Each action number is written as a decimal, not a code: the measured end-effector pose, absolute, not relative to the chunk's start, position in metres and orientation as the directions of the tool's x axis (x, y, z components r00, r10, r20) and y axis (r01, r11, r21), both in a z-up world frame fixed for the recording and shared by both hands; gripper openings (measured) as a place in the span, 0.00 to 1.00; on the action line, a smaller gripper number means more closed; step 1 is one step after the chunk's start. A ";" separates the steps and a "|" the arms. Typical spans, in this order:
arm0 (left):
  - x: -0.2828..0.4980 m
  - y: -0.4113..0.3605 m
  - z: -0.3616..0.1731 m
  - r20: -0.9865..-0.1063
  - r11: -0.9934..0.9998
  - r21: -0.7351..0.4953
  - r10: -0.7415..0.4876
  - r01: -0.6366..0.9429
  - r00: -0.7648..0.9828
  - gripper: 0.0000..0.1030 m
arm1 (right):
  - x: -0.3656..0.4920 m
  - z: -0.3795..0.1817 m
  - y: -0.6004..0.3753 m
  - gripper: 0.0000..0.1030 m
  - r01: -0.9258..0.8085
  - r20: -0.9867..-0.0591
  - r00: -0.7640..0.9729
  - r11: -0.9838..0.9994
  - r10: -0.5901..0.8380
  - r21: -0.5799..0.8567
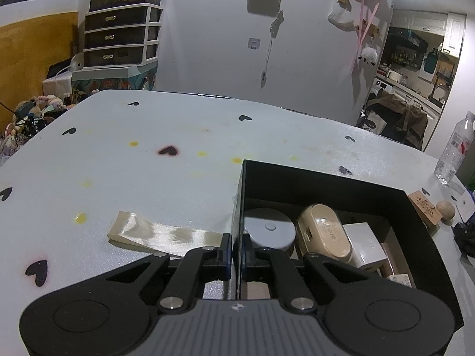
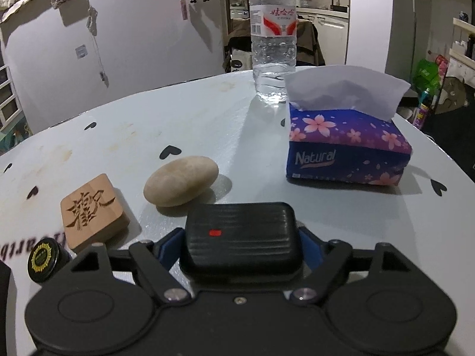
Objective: Organize rigid objects
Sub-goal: 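Grasp the black zippered case with the right gripper and lift, then lower the black case into the box and open the right gripper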
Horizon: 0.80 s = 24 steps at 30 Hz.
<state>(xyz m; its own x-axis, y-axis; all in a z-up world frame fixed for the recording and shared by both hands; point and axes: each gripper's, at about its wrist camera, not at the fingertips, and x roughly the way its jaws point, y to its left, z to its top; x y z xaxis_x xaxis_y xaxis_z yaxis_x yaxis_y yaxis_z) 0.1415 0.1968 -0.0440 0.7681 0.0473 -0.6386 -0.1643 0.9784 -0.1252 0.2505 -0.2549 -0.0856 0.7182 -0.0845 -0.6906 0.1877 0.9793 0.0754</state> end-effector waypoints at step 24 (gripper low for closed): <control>0.141 0.195 -0.045 -0.632 0.976 -0.130 0.053 -0.173 0.773 0.05 | 0.168 0.007 -0.063 0.79 -0.495 -0.607 0.563 0.817 0.561 0.296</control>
<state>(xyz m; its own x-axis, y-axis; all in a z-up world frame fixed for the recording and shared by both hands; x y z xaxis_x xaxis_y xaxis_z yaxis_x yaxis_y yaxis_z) 0.1405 0.1954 -0.0451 0.7731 0.0533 -0.6320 -0.1735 0.9762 -0.1298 0.1678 -0.0634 0.0066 0.5630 0.5610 -0.6069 -0.4949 0.8170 0.2960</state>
